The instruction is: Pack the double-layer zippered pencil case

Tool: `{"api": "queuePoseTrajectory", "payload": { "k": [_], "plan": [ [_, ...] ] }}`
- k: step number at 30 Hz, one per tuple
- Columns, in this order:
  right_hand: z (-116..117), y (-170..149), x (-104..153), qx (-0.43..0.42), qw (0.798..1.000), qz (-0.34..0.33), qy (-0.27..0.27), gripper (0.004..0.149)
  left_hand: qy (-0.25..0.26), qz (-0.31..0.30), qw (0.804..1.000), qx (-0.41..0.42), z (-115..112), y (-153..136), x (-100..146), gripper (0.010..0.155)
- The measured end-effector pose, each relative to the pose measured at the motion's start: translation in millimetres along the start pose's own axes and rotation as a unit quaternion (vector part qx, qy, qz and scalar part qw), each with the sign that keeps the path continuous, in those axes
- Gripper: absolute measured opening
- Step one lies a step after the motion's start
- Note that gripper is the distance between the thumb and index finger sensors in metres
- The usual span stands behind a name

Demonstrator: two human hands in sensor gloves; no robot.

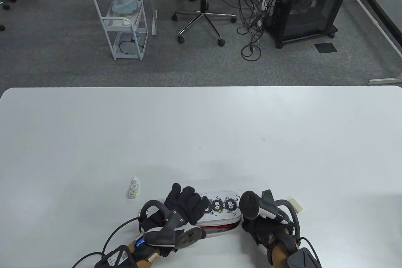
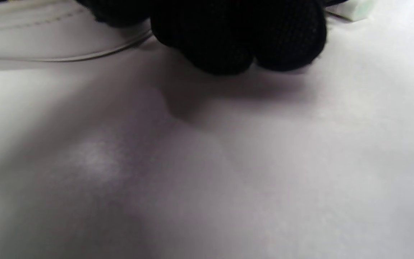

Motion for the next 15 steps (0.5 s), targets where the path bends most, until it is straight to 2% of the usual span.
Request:
{"api": "queuePoseTrajectory", "payload": {
  "k": [3,4,7,8,10,11,13,14,15],
  "plan": [
    [0.7,2.2,-1.2,0.008,1.0,0.001,-0.002,0.052,-0.04,0.04,0.997,0.056,-17.2,-0.7,-5.7,0.105],
    [0.9,3.0,-1.4,0.011,1.0,0.001,-0.002,0.052,-0.06,0.046,0.996,0.05,-24.7,-0.8,-6.8,0.108],
    [0.9,5.0,-1.7,0.018,1.0,0.004,-0.005,0.051,-0.175,0.065,0.982,-0.028,-56.6,-6.6,-6.2,0.113],
    [0.9,5.3,-1.8,0.018,1.0,0.003,-0.005,0.051,-0.217,0.072,0.973,-0.033,-66.1,-10.1,-3.9,0.115],
    [0.4,5.5,-2.2,0.018,1.0,0.001,-0.008,0.051,-0.262,0.091,0.961,0.005,-76.1,-14.7,-1.5,0.117],
    [0.0,5.8,-1.9,0.017,1.0,-0.001,-0.008,0.051,-0.27,0.091,0.959,0.016,-77.2,-15.4,-1.9,0.118],
    [-0.7,6.2,-2.2,0.016,1.0,-0.005,-0.013,0.051,-0.262,0.075,0.962,-0.018,-75.2,-14.6,-3.6,0.12],
    [-2.7,8.5,-2.0,0.021,0.999,-0.018,-0.027,0.051,-0.254,0.064,0.965,-0.026,-74.9,-11.3,-3.6,0.121],
    [-8.8,11.0,-0.1,0.038,0.996,-0.028,-0.072,0.051,-0.23,0.051,0.971,-0.029,-73.9,-8.2,-4.1,0.12]
  ]
}}
Point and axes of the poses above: the tracker on the back of each hand, its own y axis roughly to the thumb side, its own x axis roughly from the fingertips to the wrist, z = x × y, the point moved 5 cm from there along -x, roughly from the wrist to the fingertips, and after that the axes turned 9 degrees about y, right-handed, at the moved point
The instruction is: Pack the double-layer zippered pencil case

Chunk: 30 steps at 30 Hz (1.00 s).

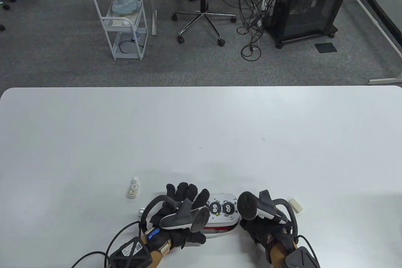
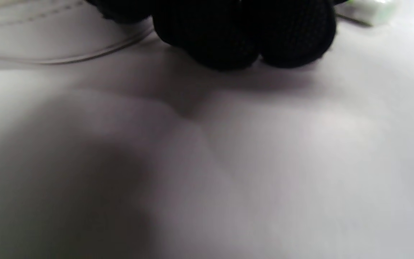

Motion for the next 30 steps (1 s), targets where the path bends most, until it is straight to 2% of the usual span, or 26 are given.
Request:
{"api": "queuePoseTrajectory", "payload": {
  "k": [2,4,5,7,11,13,16,20,24,26,28,30],
  "plan": [
    [-10.5,2.7,4.1,0.029,0.996,0.0,-0.081,0.053,0.062,-0.015,0.997,-0.038,4.8,-0.5,2.8,0.114],
    [-16.5,9.8,7.3,0.061,0.987,-0.016,-0.145,0.055,0.108,-0.067,0.992,-0.017,5.6,-1.1,8.1,0.108],
    [-15.0,14.4,6.9,0.068,0.987,-0.032,-0.143,0.058,0.118,-0.088,0.989,-0.005,5.1,-1.9,10.3,0.106],
    [-9.5,32.6,8.2,0.085,0.981,-0.094,-0.145,0.063,0.152,-0.178,0.972,0.01,5.6,-2.1,18.2,0.103],
    [-2.2,62.3,12.4,0.12,0.971,-0.158,-0.132,0.074,0.16,-0.223,0.961,0.005,4.6,-0.2,26.4,0.103],
    [-0.5,67.3,12.8,0.102,0.972,-0.177,-0.115,0.078,0.161,-0.239,0.958,-0.004,4.0,-0.3,26.5,0.104],
    [8.7,69.3,6.0,0.023,0.98,-0.195,-0.039,0.077,0.161,-0.248,0.955,-0.009,3.3,-0.2,26.3,0.106],
    [4.1,71.6,5.6,0.004,0.974,-0.212,-0.078,0.053,0.158,-0.25,0.955,-0.01,2.6,-0.7,26.0,0.108],
    [5.4,72.2,8.3,0.005,0.975,-0.209,-0.07,0.047,0.161,-0.232,0.959,-0.017,3.8,-3.7,27.6,0.109],
    [1.9,67.2,8.2,0.059,0.977,-0.179,-0.095,0.045,0.158,-0.202,0.967,-0.006,5.1,-8.7,26.3,0.107],
    [-2.6,56.6,5.7,0.104,0.979,-0.138,-0.111,0.044,0.154,-0.165,0.973,0.038,5.6,-18.3,22.9,0.105],
    [-8.5,41.9,1.9,0.09,0.983,-0.104,-0.123,0.043,0.124,-0.131,0.983,0.03,1.4,-29.4,18.0,0.103]
  ]
}}
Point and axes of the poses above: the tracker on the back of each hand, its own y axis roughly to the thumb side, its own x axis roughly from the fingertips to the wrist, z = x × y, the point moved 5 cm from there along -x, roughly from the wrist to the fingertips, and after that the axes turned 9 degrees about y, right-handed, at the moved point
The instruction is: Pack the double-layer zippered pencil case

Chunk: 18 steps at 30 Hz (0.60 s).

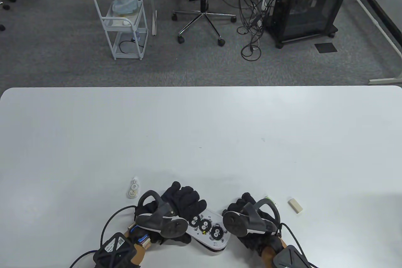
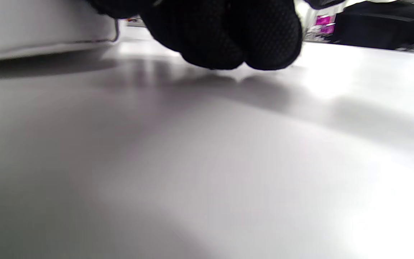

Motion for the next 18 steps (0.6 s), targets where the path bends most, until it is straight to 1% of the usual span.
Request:
{"api": "queuePoseTrajectory", "payload": {
  "k": [2,3,4,5,6,7,8,10,11,12,13,14,15,17,18],
  "plan": [
    [1.0,-19.0,0.7,0.016,0.999,0.044,0.007,0.043,-0.029,0.045,0.997,-0.047,-3.1,-15.5,0.3,0.102],
    [0.4,-27.3,2.1,0.02,0.998,0.054,0.003,0.043,-0.039,0.076,0.995,-0.052,-4.1,-24.4,1.8,0.102],
    [-2.0,-32.4,2.8,-0.015,0.998,0.056,-0.02,0.044,-0.036,0.091,0.995,-0.023,-5.5,-28.5,1.3,0.1],
    [0.6,-34.1,0.4,-0.044,0.997,0.06,-0.013,0.043,-0.027,0.102,0.994,-0.007,-6.0,-29.2,0.5,0.1],
    [2.9,-33.7,0.6,-0.046,0.996,0.077,0.009,0.043,-0.018,0.127,0.992,-0.016,-4.6,-30.9,0.1,0.099],
    [3.0,-30.5,1.1,-0.024,0.997,0.077,0.012,0.044,-0.028,0.156,0.987,-0.035,-3.9,-33.9,-0.8,0.098],
    [2.0,-26.5,1.5,-0.018,0.997,0.076,-0.003,0.044,-0.036,0.162,0.986,-0.032,-4.4,-34.5,-1.7,0.097],
    [2.7,-17.3,1.6,-0.023,0.997,0.077,-0.003,0.045,-0.012,0.189,0.982,0.01,-1.3,-39.6,-1.6,0.092],
    [2.6,-12.3,1.3,-0.056,0.996,0.072,-0.007,0.046,-0.006,0.21,0.977,0.049,-2.5,-41.9,-1.4,0.092],
    [3.1,-8.1,-1.0,-0.095,0.993,0.065,-0.004,0.047,-0.008,0.22,0.974,0.062,-2.1,-41.1,-1.2,0.093],
    [3.0,-1.2,-2.7,-0.138,0.989,0.061,-0.007,0.048,-0.005,0.224,0.972,0.067,-0.1,-36.3,-1.8,0.093],
    [3.7,10.4,-6.6,-0.159,0.987,0.032,0.0,0.048,0.0,0.231,0.971,0.062,1.6,-31.7,-1.9,0.092],
    [4.8,20.7,-10.5,-0.172,0.985,0.019,0.008,0.048,0.004,0.231,0.97,0.071,2.1,-25.7,-2.9,0.092],
    [3.4,44.8,-14.6,-0.132,0.991,0.023,0.011,0.047,0.005,0.241,0.968,0.068,3.8,-15.7,-4.9,0.093],
    [1.0,56.4,-16.1,-0.08,0.997,0.012,0.004,0.047,-0.003,0.234,0.97,0.07,4.6,-14.6,-5.1,0.092]
  ]
}}
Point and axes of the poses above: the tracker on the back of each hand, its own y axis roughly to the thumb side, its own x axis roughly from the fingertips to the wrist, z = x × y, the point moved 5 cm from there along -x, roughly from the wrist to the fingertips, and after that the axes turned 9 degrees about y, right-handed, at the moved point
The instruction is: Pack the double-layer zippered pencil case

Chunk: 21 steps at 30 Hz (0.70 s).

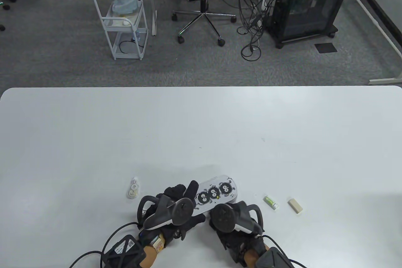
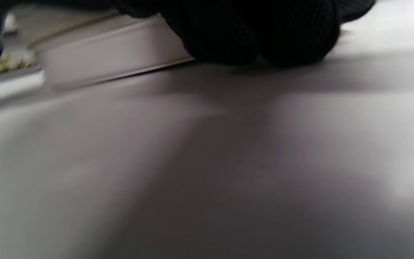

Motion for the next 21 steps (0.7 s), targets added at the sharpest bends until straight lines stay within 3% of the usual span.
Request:
{"api": "queuePoseTrajectory", "payload": {
  "k": [1,6,9,11,12,14,16,18,21],
  "plan": [
    [-1.2,3.8,1.5,0.031,0.999,0.006,-0.012,0.047,-0.009,-0.001,1.0,0.013,0.0,-1.1,1.1,0.092],
    [-0.1,-19.9,2.8,0.004,1.0,0.028,0.001,0.047,-0.011,-0.029,0.996,0.083,8.7,-0.1,5.3,0.088],
    [-6.8,-40.0,6.6,0.036,0.997,0.057,-0.024,0.045,0.03,-0.043,0.997,0.056,21.9,3.2,3.0,0.053],
    [-9.9,-56.1,7.6,0.014,0.996,0.077,-0.033,0.045,0.065,-0.034,0.997,-0.013,28.6,2.8,3.0,0.048],
    [-9.6,-60.2,7.6,0.003,0.996,0.082,-0.03,0.045,0.081,-0.031,0.995,-0.053,30.1,1.4,3.4,0.05],
    [-10.4,-66.3,8.5,-0.01,0.995,0.09,-0.031,0.045,0.1,-0.05,0.986,-0.125,27.9,-2.8,0.5,0.07],
    [-12.4,-65.7,9.0,-0.017,0.996,0.083,-0.041,0.045,0.069,-0.079,0.99,-0.099,17.1,-8.5,-2.9,0.094],
    [-12.0,-58.6,8.2,-0.024,0.997,0.059,-0.044,0.046,0.073,-0.117,0.99,-0.015,15.6,-4.4,1.4,0.096],
    [-11.6,-51.5,5.9,0.0,0.999,0.033,-0.039,0.045,0.088,-0.206,0.974,-0.038,23.3,15.7,9.7,0.11]
  ]
}}
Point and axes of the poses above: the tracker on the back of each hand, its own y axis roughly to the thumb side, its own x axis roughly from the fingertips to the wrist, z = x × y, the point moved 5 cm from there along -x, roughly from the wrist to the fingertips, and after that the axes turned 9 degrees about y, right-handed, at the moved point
